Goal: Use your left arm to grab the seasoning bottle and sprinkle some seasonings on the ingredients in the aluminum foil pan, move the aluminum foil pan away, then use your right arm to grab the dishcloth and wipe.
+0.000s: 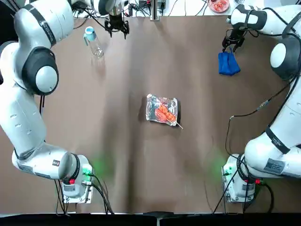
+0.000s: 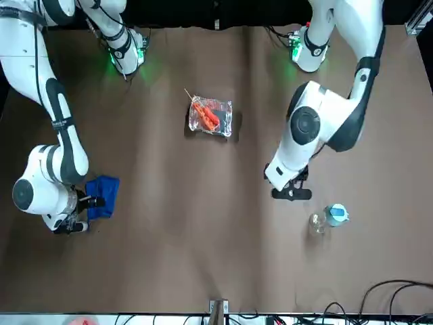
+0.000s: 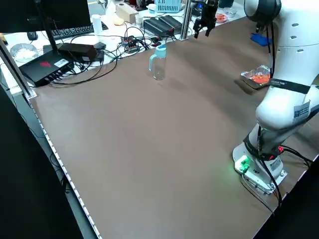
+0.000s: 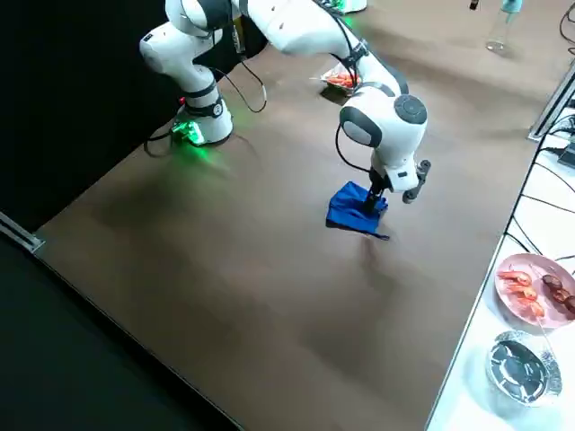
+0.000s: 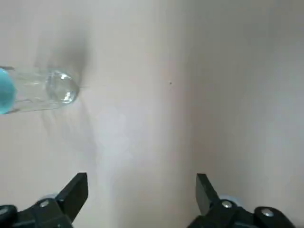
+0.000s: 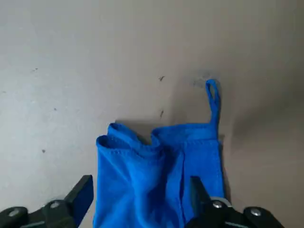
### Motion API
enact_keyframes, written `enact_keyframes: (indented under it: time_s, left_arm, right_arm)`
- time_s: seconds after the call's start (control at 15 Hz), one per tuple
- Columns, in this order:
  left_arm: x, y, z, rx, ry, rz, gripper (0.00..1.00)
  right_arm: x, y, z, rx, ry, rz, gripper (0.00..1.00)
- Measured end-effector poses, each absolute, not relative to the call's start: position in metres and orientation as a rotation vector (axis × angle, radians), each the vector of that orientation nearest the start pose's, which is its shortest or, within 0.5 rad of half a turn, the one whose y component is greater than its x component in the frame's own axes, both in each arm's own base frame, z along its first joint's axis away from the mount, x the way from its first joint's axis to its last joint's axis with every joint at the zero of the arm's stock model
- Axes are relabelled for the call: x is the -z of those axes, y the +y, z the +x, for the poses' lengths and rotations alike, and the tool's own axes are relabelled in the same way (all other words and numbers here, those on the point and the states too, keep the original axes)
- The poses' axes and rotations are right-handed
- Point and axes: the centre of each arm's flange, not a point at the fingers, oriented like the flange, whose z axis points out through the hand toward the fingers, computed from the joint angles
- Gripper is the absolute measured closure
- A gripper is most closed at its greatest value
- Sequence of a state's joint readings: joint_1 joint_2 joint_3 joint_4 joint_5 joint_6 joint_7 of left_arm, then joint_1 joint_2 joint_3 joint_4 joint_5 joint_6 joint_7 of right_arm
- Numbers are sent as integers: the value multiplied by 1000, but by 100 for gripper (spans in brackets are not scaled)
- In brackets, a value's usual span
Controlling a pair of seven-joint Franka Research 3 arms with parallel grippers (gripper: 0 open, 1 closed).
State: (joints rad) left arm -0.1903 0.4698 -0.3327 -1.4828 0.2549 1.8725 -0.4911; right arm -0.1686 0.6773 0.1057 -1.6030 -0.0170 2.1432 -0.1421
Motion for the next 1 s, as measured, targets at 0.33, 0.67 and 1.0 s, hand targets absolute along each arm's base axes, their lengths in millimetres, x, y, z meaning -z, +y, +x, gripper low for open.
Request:
enact_keyframes:
  time_s: [0.33, 0.67, 1.0]
  left_arm:
    - [-455, -269, 616, -20, 113, -3001, 0]
    - [-500, -232, 612, 5, 28, -2983, 0]
    - [-568, -178, 607, 93, -98, -3081, 0]
  right_arm:
    - [-206, -57, 675, -230, -100, -3062, 26]
    - [-189, -60, 669, -277, -99, -3057, 62]
    - [-183, -45, 662, -363, -132, -3036, 94]
